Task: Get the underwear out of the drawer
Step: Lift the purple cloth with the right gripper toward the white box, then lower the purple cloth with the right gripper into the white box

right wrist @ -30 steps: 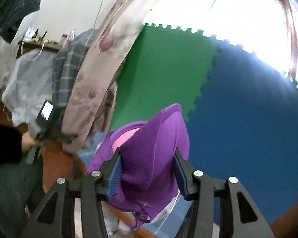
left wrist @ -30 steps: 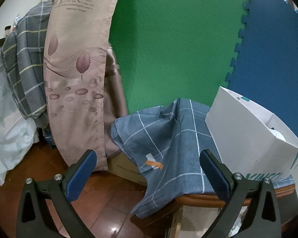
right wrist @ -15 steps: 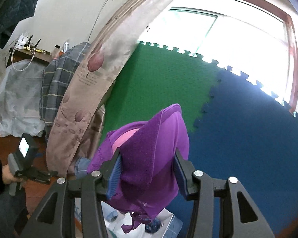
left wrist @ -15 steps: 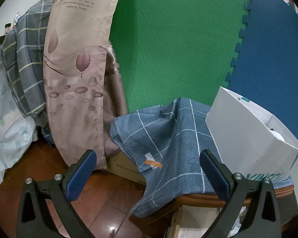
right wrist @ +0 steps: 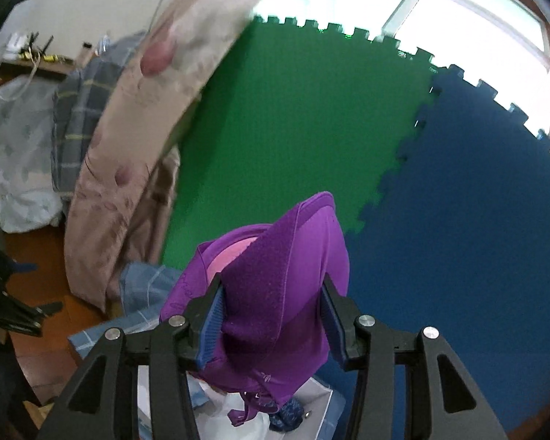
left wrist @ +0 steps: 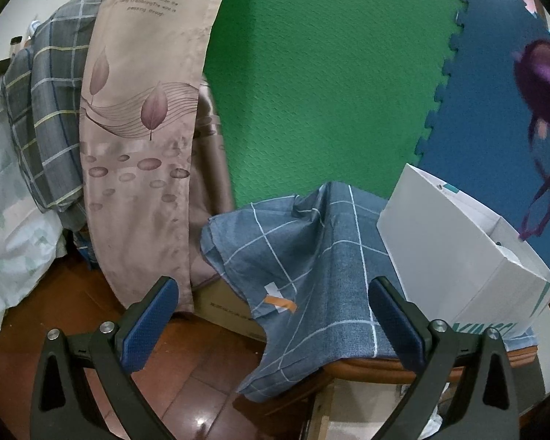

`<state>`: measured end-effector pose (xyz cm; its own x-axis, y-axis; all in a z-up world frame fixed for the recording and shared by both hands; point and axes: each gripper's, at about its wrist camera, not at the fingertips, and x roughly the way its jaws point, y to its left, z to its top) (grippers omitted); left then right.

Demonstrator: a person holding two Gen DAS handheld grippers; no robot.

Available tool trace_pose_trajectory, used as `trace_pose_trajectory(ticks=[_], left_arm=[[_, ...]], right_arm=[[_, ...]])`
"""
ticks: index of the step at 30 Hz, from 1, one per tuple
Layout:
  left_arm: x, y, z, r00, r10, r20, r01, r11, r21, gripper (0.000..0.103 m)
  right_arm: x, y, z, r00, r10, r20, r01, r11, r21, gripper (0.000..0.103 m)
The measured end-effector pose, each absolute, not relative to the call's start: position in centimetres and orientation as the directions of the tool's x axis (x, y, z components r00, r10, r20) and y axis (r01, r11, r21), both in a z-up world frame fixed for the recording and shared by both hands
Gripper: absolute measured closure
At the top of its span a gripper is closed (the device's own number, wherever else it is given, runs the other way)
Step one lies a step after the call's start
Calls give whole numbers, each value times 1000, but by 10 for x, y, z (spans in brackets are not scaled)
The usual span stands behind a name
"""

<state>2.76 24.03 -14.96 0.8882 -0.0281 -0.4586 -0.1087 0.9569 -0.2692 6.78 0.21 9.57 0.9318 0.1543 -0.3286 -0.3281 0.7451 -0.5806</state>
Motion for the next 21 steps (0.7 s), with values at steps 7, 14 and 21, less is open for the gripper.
trace_pose_trajectory(ticks=[7,14,21], left_arm=[[27,241,-149,889,-30,-457,-108,956,-272,1],[28,239,-150,887,-33,-460,-108,955,-278,1],[28,238,-150,887,-33,-461,-106,956,-273,0]], right_arm=[[105,3,39,898,98,-428,-354,738,-574,54],[120,13,-8,865,67,-496,-395,702,-593,54],[131,19,-38,834,48,-549,-427,686,-589,54]])
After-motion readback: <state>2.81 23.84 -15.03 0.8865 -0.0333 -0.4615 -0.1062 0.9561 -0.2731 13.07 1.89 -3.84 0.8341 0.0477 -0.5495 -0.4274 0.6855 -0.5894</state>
